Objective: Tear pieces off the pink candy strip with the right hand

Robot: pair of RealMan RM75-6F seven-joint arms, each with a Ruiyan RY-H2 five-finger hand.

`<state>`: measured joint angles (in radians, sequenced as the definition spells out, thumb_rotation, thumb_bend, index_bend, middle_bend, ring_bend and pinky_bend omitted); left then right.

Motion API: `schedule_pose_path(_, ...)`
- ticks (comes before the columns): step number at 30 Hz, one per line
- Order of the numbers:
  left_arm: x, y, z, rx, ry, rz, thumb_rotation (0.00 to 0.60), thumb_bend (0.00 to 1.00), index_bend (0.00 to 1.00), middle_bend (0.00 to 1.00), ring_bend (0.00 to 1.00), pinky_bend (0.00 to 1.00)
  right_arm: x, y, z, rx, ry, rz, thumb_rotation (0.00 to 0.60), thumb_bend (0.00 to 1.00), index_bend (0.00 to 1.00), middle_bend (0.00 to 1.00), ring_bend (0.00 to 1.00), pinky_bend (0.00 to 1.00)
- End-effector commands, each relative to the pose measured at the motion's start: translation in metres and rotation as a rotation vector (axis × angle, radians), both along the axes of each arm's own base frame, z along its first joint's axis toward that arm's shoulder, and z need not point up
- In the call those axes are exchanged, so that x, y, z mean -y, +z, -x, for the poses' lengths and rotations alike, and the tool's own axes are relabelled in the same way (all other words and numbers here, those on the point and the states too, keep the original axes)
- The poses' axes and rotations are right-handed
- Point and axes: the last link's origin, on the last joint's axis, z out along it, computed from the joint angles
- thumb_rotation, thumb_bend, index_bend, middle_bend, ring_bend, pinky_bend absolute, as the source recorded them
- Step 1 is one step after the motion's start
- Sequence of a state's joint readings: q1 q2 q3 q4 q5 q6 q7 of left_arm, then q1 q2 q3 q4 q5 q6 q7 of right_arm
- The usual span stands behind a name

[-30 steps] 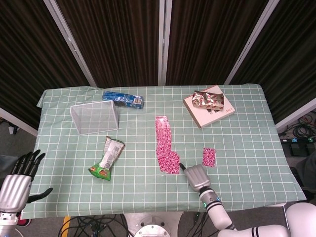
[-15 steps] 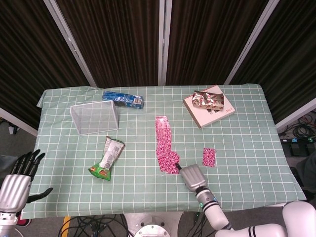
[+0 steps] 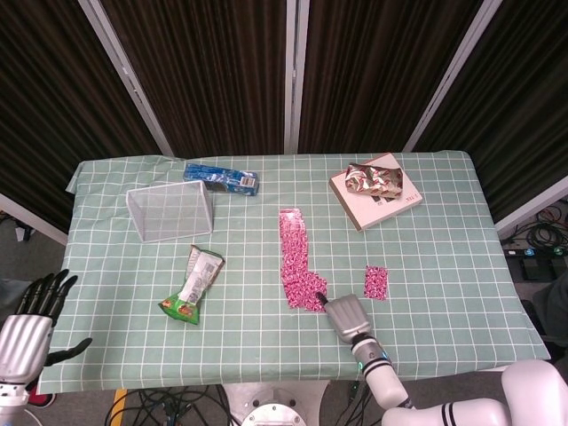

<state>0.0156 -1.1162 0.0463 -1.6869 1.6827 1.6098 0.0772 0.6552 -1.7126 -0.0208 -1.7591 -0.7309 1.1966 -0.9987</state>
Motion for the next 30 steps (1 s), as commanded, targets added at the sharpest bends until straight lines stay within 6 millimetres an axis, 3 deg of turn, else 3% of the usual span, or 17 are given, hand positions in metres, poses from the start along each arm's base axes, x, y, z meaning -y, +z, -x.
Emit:
schedule_pose_path(1,0.000,0.000,0.000,-0.002,0.000,0.000,0.554,0.01,0.05,0.01,0.00,0.09,0.000,0.003,0.005,-0.006,-0.012,0.004,0.600,1.00,0.14,0.89,0.84,0.71)
schedule_pose_path(9,0.000,-0.004,-0.004,-0.011,-0.006,0.009,0.557,0.01,0.05,0.01,0.00,0.09,0.003,0.012,0.026,-0.027,-0.057,0.013,0.600,1.00,0.14,0.89,0.84,0.71)
schedule_pose_path(30,0.000,-0.004,-0.003,-0.013,0.000,0.009,0.555,0.01,0.05,0.01,0.00,0.09,0.017,0.038,0.047,-0.029,-0.097,0.083,0.600,1.00,0.14,0.89,0.84,0.71)
